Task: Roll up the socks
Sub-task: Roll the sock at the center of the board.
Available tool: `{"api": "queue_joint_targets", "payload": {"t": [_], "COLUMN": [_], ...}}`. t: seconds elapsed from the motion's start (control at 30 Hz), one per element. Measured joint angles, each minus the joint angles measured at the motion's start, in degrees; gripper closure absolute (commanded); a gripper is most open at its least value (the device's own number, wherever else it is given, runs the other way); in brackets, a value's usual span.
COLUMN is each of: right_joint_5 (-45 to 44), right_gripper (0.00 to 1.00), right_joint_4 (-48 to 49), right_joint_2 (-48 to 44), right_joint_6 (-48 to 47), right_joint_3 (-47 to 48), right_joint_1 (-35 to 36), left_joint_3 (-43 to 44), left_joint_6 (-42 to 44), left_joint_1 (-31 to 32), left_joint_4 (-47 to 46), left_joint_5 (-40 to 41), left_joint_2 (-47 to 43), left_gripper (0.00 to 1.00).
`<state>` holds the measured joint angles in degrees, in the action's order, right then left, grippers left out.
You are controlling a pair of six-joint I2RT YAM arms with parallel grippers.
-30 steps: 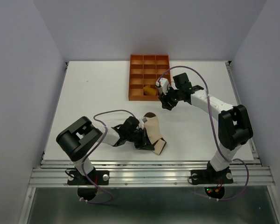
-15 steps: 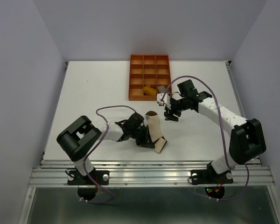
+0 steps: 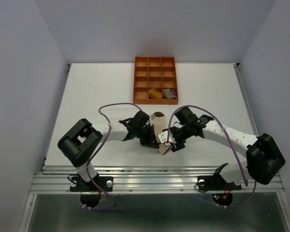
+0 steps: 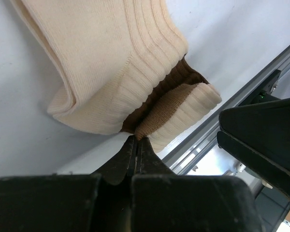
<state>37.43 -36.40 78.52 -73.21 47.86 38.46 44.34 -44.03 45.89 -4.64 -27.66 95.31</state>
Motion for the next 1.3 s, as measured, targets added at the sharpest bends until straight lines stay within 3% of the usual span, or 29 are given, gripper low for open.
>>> {"api": "queue_joint_targets", "payload": {"t": [0.8, 1.03, 1.1, 1.17, 1.2, 1.23, 1.27, 1.3], "right_joint_5": [-1.9, -2.8, -2.9, -3.0, -3.0, -2.9, -2.9, -2.9], "right_gripper": [0.37, 0.42, 0.52, 0.69, 0.76, 0.93, 0.98, 0.99], "right_joint_4": [6.7, 9.0, 10.1, 11.7, 12.7, 13.4, 13.9, 14.1], "right_joint_2": [3.8, 6.5, 7.0, 7.6, 8.0, 8.3, 8.5, 8.7], "right_joint_6": [-4.5, -4.8, -4.5, -4.2, -3.7, -3.0, -2.2, -1.4], "right_joint_3": [-3.8, -4.5, -4.5, -4.5, -4.5, -4.4, -4.3, -4.0], "right_joint_1": [3.6, 3.6, 3.6, 3.6, 3.6, 3.6, 3.6, 3.6], "left_joint_3": [0.7, 0.7, 0.7, 0.6, 0.4, 0.1, -0.2, -0.7], "left_joint_6": [1.6, 1.6, 1.5, 1.3, 1.2, 1.0, 0.7, 0.4], "left_joint_1": [-3.1, -4.3, -4.5, -4.8, -4.9, -4.9, -5.0, -5.1], "left_joint_4": [1.1, 0.4, -0.1, -0.5, -1.0, -1.1, -1.4, -2.0], "left_joint_5": [-6.1, -8.8, -9.8, -10.8, -11.1, -11.3, -11.3, -11.3], "left_joint_2": [2.6, 3.3, 3.3, 3.3, 3.3, 3.3, 3.2, 3.1], "left_gripper": [1.00, 1.00, 1.00, 1.00, 0.93, 0.86, 0.75, 0.70]}}
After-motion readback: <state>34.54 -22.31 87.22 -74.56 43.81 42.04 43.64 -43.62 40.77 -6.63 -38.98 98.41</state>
